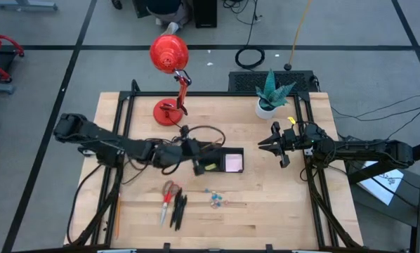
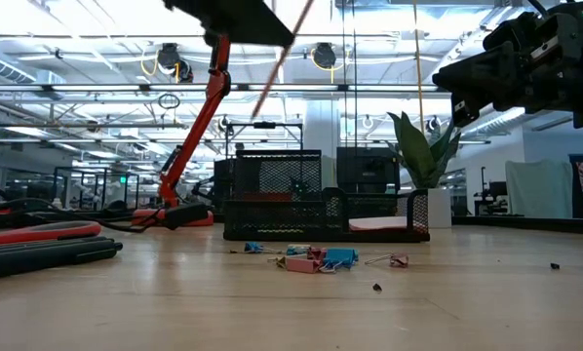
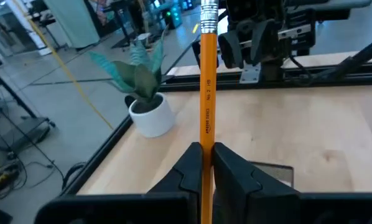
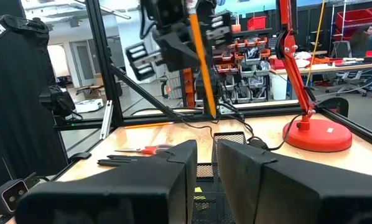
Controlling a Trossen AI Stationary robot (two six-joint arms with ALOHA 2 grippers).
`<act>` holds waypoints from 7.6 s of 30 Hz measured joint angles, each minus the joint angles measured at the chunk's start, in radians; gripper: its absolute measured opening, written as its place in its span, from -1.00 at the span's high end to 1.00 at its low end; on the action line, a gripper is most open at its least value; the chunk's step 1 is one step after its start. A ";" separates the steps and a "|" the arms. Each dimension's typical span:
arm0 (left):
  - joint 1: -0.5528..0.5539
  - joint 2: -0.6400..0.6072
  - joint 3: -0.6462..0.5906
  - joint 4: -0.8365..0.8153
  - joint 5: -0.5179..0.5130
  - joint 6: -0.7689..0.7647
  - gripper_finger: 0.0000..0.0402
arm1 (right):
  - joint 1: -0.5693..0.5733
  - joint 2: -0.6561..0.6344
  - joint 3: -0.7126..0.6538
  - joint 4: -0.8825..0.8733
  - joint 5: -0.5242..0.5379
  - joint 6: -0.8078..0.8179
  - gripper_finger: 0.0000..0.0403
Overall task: Pick and place office supplies into organizer
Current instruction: Put the orange pencil into the black desk organizer, then put the black pen into the black desk organizer
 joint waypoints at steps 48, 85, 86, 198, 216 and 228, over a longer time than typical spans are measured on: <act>0.124 0.231 0.000 -0.042 0.078 -0.272 0.85 | 0.000 0.019 0.000 0.000 0.000 0.000 0.71; 0.065 0.250 -0.001 0.106 0.076 -0.001 0.14 | 0.001 0.021 0.000 0.001 -0.002 0.000 0.71; 0.055 0.233 -0.001 0.113 0.065 0.025 0.13 | 0.001 0.021 0.000 0.001 -0.002 0.000 0.71; -0.358 0.227 0.001 -0.687 0.732 -1.257 -0.17 | 0.001 0.023 0.000 -0.089 -0.002 -0.001 0.71; -0.324 0.227 0.001 -0.836 0.557 -1.244 -0.17 | 0.001 0.023 0.000 -0.089 -0.001 0.000 0.71; -0.329 0.226 0.002 -0.875 0.565 -1.220 -0.17 | 0.001 0.023 0.000 -0.089 0.000 0.000 0.71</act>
